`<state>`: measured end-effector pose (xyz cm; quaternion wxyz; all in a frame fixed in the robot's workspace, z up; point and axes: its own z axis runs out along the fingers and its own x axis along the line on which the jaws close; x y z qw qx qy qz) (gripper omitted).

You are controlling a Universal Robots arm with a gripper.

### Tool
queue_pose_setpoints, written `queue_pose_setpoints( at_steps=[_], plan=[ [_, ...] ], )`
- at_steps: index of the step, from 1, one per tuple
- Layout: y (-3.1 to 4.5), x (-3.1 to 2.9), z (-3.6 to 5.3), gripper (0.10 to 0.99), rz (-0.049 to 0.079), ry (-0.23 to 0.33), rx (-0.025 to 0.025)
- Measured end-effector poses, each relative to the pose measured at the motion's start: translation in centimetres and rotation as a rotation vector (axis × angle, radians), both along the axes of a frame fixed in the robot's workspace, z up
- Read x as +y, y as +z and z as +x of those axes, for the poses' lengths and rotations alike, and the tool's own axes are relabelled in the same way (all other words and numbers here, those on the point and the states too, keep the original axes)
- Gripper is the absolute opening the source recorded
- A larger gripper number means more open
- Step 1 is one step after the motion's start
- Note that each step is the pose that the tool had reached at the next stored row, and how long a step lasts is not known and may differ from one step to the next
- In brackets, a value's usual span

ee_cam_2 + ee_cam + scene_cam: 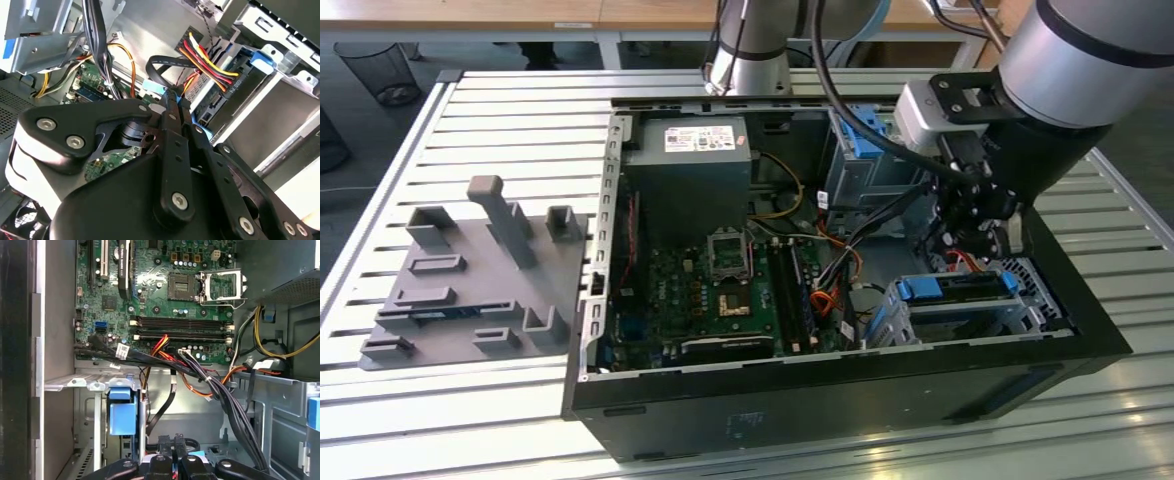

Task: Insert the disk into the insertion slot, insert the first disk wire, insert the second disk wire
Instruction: 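Insert the second disk wire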

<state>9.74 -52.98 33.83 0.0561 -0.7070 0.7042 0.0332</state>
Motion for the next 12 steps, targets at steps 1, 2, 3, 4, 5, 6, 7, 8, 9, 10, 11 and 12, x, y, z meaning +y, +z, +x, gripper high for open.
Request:
queue_pose_setpoints(
  at_steps=[1, 2, 3, 4, 5, 6, 7, 8, 9, 10, 11, 12],
  plan=[
    [-0.02, -0.12, 0.0, 0.149, 0.0, 0.0, 0.0],
    [-0.04, -0.28, 0.0, 0.149, 0.0, 0.0, 0.0],
    [-0.05, -0.45, 0.0, 0.149, 0.0, 0.0, 0.0],
    [-0.06, -0.62, 0.0, 0.149, 0.0, 0.0, 0.0],
    [-0.07, -0.82, 0.0, 0.149, 0.0, 0.0, 0.0],
    [-0.08, -0.99, 0.0, 0.149, 0.0, 0.0, 0.0],
    [-0.08, -1.14, -0.01, 0.149, 0.0, 0.0, 0.0],
    [-0.08, -1.27, 0.0, 0.149, 0.0, 0.0, 0.0],
    [-0.07, -1.34, 0.0, 0.149, 0.0, 0.0, 0.0],
    [-0.07, -1.37, 0.0, 0.149, 0.0, 0.0, 0.0],
    [-0.07, -1.4, 0.0, 0.149, 0.0, 0.0, 0.0],
    [-0.07, -1.4, 0.03, 0.149, 0.0, 0.0, 0.0]
  ],
)
